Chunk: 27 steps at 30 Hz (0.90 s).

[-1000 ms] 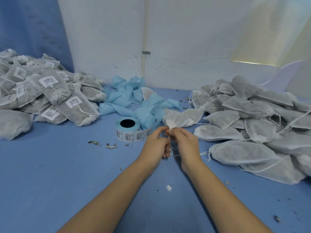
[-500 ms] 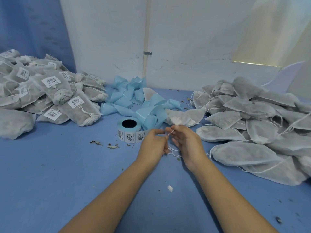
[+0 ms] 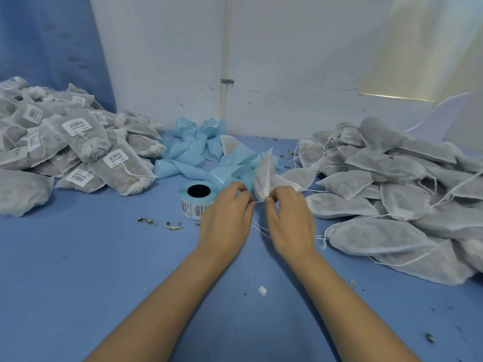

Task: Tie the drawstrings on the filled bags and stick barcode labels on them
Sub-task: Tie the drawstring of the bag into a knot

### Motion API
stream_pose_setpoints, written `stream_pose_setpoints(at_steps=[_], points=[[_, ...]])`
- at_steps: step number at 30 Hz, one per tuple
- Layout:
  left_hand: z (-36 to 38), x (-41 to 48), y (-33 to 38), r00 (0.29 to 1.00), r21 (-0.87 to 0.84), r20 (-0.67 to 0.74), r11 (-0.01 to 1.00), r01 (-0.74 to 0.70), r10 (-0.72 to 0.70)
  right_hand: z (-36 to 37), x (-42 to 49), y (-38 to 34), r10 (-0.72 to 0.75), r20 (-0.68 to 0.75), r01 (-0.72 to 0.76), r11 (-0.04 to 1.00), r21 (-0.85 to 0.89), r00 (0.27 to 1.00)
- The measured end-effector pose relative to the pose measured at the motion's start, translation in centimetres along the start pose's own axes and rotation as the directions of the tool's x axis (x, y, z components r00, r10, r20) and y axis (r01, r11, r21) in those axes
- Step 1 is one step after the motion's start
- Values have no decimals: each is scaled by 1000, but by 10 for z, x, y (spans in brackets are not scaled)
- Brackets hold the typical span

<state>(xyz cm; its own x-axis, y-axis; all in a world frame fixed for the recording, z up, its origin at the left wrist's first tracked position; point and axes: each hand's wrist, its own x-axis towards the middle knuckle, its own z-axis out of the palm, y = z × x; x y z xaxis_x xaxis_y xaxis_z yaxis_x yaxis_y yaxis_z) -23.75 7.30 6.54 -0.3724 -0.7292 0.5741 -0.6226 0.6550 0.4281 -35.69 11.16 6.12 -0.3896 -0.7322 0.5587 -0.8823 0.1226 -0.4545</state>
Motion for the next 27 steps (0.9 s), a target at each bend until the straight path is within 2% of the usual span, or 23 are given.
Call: stream_pose_setpoints(at_steps=[2, 4, 9, 17, 21, 27], points=[[3, 0, 3, 996, 3, 18, 996, -88, 88, 0, -2, 0, -53, 2, 53, 989, -136, 999], [8, 0, 3, 992, -37, 35, 992, -120, 122, 0, -4, -1, -101, -17, 96, 982, -165, 995], [17, -3, -1, 998, -212, 39, 977, -38, 48, 0, -6, -1, -152, -11, 151, 986, -66, 988], [15, -4, 1, 993, -220, 11, 969, -115, 120, 0, -8, -3, -191, -108, 196, 980, 39, 976], [17, -5, 3, 988, -347, 16, 927, -140, 155, 2, -6, 2, -44, -128, 70, 976, 204, 991], [23, -9, 3, 993, -432, 116, 900, 53, -3, 6, -5, 4, 199, -64, -131, 823, 553, 978]])
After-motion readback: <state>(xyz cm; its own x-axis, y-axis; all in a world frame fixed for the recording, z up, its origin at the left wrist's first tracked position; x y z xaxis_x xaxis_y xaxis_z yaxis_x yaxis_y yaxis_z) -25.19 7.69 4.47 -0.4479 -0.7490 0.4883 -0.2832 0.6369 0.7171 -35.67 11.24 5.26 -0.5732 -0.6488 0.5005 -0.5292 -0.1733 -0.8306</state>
